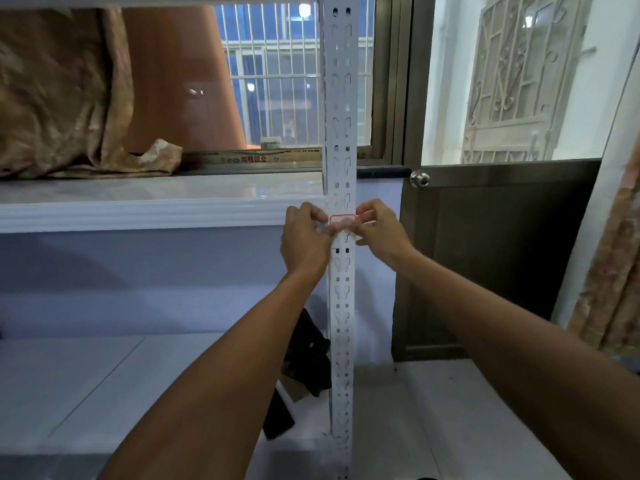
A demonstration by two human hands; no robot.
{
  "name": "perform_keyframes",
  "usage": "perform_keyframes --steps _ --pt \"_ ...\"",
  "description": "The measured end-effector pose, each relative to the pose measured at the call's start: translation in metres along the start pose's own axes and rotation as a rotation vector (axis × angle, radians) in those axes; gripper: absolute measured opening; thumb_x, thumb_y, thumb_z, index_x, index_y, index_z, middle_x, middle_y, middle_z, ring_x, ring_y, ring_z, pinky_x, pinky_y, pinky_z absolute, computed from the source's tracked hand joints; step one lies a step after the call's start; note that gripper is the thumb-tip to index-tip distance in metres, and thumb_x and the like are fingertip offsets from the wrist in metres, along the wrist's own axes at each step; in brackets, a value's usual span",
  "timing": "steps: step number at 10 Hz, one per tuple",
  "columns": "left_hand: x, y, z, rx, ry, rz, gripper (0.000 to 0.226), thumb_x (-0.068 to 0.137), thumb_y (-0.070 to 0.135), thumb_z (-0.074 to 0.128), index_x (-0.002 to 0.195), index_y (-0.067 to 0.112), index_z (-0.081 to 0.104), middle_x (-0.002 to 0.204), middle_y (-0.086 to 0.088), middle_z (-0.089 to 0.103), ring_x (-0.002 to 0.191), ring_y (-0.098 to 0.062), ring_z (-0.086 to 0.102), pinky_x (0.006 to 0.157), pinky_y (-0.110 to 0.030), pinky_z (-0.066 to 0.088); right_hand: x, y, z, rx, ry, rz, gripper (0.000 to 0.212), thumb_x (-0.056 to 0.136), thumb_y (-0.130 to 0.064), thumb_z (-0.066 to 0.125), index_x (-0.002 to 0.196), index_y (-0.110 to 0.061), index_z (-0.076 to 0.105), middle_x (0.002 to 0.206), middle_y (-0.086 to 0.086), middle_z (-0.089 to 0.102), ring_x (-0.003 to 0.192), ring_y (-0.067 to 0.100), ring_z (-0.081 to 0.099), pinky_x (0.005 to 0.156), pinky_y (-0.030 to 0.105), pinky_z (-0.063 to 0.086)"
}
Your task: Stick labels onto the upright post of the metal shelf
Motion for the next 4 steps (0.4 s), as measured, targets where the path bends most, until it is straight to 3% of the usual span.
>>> perform_keyframes --steps 1,2,3,4 --pt "0.001 -0.001 0.000 -0.009 0.075 -0.041 0.025 0.085 0.037 0.079 0.088 0.019 0.061 0.097 0.006 0.055 0.077 -0.008 0.054 0.065 -0.025 0.042 0.003 0.000 -0.005 -0.028 0.087 0.015 0.020 0.092 -0.027 0.070 0.097 -0.013 0.056 0.095 0.008 0.069 0.087 0.025 0.071 0.075 0.039 0.062" --pt "0.000 0.004 0.006 0.073 0.143 -0.091 0.024 0.089 0.032 0.074 0.088 0.017 0.055 0.100 0.004 0.052 0.074 -0.015 0.056 0.065 -0.030 0.041 0.002 -0.004 -0.003 -0.121 0.152 -0.009 0.018 0.094 -0.028 0.067 0.094 -0.015 0.055 0.088 0.002 0.066 0.082 0.020 0.067 0.074 0.039 0.060" --pt "-0.001 0.009 0.008 0.099 0.107 -0.150 0.022 0.091 0.029 0.072 0.093 0.016 0.054 0.105 0.001 0.051 0.078 -0.021 0.058 0.067 -0.033 0.042 -0.007 -0.021 -0.002 -0.223 0.115 -0.031 0.017 0.099 -0.026 0.059 0.101 -0.011 0.053 0.089 0.003 0.062 0.080 0.019 0.061 0.065 0.030 0.050" --pt "0.005 0.002 0.005 0.011 -0.039 -0.176 0.019 0.089 0.030 0.074 0.092 0.019 0.059 0.108 0.002 0.055 0.086 -0.019 0.061 0.074 -0.034 0.049 -0.014 -0.024 -0.009 -0.268 0.019 -0.018 0.025 0.098 -0.024 0.062 0.117 -0.014 0.050 0.089 0.000 0.061 0.082 0.017 0.061 0.065 0.025 0.049"
Point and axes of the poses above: each hand's wrist, its own x-axis towards the middle knuckle, its own z-axis out of the palm, y = z × x, the point moved 8 cm from there along x, towards the middle knuckle
